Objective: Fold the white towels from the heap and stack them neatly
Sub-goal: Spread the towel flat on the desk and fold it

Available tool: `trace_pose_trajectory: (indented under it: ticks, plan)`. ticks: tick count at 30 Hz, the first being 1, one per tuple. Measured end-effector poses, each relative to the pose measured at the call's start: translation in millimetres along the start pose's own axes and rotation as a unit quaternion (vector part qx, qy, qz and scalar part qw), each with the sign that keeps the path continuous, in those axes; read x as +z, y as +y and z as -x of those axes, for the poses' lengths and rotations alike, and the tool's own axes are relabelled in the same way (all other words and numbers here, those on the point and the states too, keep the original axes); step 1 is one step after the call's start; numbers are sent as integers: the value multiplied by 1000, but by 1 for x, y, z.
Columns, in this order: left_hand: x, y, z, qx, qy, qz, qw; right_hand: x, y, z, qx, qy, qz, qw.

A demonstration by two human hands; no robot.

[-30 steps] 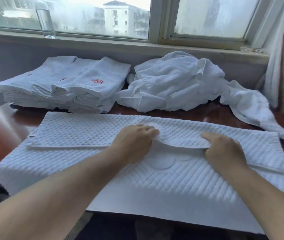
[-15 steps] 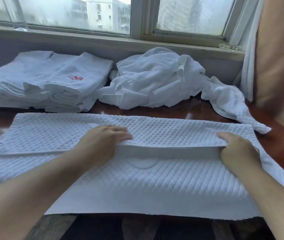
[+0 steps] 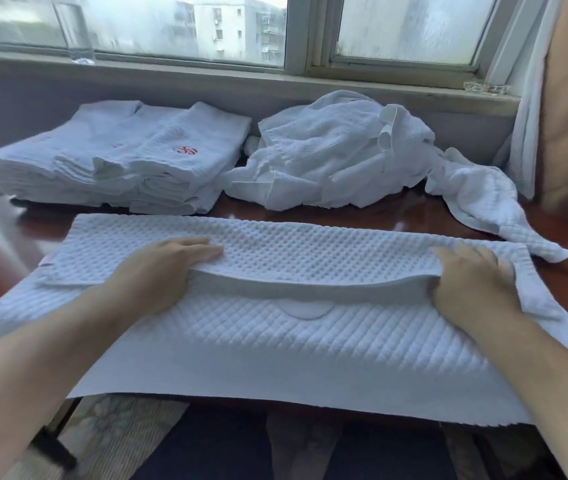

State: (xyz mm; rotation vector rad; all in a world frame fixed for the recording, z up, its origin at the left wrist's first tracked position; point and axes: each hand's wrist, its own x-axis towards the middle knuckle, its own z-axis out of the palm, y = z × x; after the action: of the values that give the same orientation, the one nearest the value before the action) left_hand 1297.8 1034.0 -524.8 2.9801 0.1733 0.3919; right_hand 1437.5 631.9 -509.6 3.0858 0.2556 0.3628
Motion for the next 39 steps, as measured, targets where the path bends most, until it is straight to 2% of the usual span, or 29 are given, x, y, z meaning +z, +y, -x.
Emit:
trace_pose_trajectory:
  ticks: [2,4,6,9,12,16,19,21,23,26,28,34,39]
  plan:
    - [-3,-6,1,10,10,-24,1000,-13,-56,12,-114,5,-25,993]
    - [-6,-11,3,5,14,-42,999,-18,-126,33,-228,-10,-74,971]
    - [-9,-18,7,-8,19,-48,999,-16,-188,53,-284,-29,-103,953]
    - [-18,-41,18,-34,19,-73,997,-17,-243,60,-289,-29,-118,949]
    - [-33,-76,36,-63,3,-119,991,-20,-269,56,-298,-40,-119,946]
    - [-46,-110,53,-48,24,-158,986,-15,-287,53,-329,-36,-139,933]
    - [-46,-113,56,-65,-54,-158,984,-8,-288,52,-337,-29,-165,926]
    - [-49,-109,54,-129,-143,-85,978,-6,-286,49,-345,-31,-178,921]
    - [-54,-99,48,-159,-190,-34,968,-7,-279,47,-352,-31,-183,917]
    - [-54,-66,35,-138,-155,23,978,-6,-253,43,-334,-34,-176,925]
    - [-45,-31,25,-76,-118,56,989,-5,-222,39,-296,-37,-171,939]
    - [3,106,-28,119,-73,73,987,-3,-92,27,-129,-8,-156,979]
    - [35,203,-64,206,-87,67,972,0,23,23,29,17,-144,989]
